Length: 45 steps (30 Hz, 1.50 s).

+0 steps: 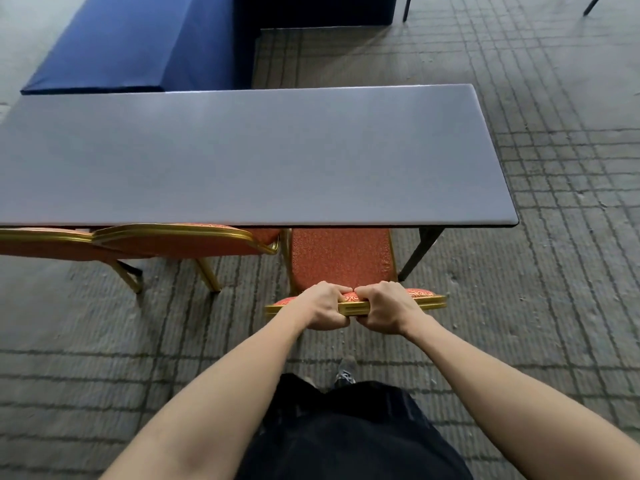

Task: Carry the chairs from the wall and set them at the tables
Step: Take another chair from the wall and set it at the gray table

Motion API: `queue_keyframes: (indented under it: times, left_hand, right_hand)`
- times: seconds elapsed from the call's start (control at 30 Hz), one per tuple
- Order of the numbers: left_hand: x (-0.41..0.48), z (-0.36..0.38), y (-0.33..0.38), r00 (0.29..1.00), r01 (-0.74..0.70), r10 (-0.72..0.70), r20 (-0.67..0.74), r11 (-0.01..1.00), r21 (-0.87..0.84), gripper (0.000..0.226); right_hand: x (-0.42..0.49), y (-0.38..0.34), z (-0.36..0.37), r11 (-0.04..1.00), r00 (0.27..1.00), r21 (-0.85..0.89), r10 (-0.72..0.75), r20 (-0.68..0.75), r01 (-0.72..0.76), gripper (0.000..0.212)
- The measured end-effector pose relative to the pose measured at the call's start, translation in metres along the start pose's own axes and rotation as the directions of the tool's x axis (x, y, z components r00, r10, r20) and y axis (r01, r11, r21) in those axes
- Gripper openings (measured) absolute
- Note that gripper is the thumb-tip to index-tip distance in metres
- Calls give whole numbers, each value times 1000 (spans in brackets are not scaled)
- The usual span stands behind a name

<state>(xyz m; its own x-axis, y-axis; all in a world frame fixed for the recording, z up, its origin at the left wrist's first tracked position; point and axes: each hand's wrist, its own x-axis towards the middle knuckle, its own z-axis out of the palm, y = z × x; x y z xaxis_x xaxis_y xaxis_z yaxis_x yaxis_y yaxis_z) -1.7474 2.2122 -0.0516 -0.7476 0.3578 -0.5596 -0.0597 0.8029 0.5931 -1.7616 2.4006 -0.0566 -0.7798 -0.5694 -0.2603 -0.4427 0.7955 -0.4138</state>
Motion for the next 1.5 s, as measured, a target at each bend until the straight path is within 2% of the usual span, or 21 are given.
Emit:
queue_keyframes:
  times: [0.13,0.3,0.6,0.67,0.8,0.97,1.07,1.2,1.33,1.5]
  left_hand:
    - [0,-8,6,1000,-18,18,3,1000,-24,10]
    - [10,-10,2,997,4,-3,-78,1000,11,7]
    - [49,-28,-1,988,64,-65,-143,998,-11,18]
    - [62,-41,-1,982,48,-43,-181,999,20,21]
    - [81,-68,-9,959,11,29,-282,990,138,18]
    - [95,-93,-11,956,32,30,-293,978,205,17]
    - [104,-102,-14,959,27,40,-281,973,231,9]
    - [121,-108,-18,950,38,47,-309,964,264,14]
    - [133,-106,-15,938,58,49,-343,953,296,18]
    - [138,-101,-14,932,97,14,-361,953,287,20]
  right_hand:
    - [3,-1,-8,1000,999,-12,-19,-31,18,20]
    - [10,5,-8,1000,999,7,-12,-32,12,14]
    - [47,29,-23,999,1000,33,-28,1,28,4]
    - [62,38,-29,999,999,31,-14,-41,15,6]
    - [97,45,-36,997,993,22,-78,-91,80,7]
    - [127,55,-38,992,981,-22,-129,-147,127,13]
    - [139,57,-38,983,957,-82,-180,-229,166,16]
    - [151,65,-41,978,930,-83,-209,-302,192,21]
    - [151,70,-45,962,881,-107,-272,-388,250,17]
    - [153,77,-45,949,889,-179,-308,-340,260,30]
